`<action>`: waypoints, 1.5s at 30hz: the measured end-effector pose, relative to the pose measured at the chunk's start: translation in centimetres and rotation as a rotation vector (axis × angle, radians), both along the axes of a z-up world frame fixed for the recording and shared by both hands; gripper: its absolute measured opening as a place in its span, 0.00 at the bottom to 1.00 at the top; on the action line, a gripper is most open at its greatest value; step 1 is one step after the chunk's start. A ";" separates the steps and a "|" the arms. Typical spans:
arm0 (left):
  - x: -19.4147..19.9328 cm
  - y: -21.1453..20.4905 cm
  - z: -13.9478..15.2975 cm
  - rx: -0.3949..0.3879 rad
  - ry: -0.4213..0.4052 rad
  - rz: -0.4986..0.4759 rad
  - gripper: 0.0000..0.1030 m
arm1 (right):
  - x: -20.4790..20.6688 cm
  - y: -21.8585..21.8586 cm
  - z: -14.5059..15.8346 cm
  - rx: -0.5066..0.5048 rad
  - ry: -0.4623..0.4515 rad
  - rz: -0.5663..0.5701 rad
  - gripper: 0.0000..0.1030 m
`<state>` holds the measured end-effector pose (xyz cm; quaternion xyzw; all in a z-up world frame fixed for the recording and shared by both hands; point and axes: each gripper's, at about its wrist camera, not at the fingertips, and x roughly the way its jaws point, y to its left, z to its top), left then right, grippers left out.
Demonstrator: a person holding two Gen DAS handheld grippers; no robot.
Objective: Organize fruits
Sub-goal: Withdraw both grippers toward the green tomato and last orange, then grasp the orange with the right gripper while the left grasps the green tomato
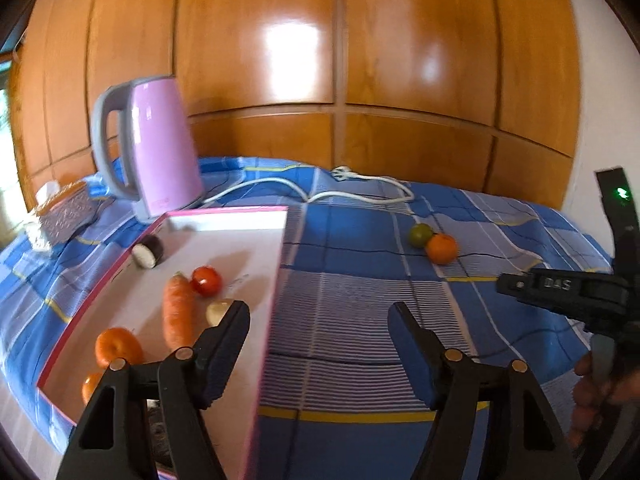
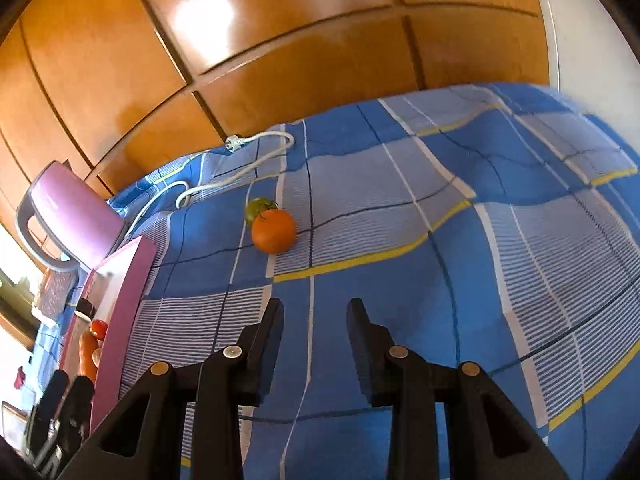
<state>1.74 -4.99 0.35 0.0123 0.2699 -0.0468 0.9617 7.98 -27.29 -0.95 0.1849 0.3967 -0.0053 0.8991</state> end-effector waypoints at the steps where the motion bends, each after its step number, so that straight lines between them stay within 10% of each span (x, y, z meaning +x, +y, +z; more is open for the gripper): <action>1: 0.1 -0.5 0.0 0.007 -0.002 -0.021 0.69 | 0.1 0.0 -0.1 0.000 0.004 0.004 0.32; 15: 5.6 -2.5 -0.9 -0.052 0.117 -0.128 0.47 | 1.9 1.7 -0.5 -0.082 0.011 0.055 0.32; 45: 7.6 -1.7 -1.8 -0.145 0.187 -0.112 0.47 | 9.3 4.4 -1.2 -0.140 0.000 0.084 0.37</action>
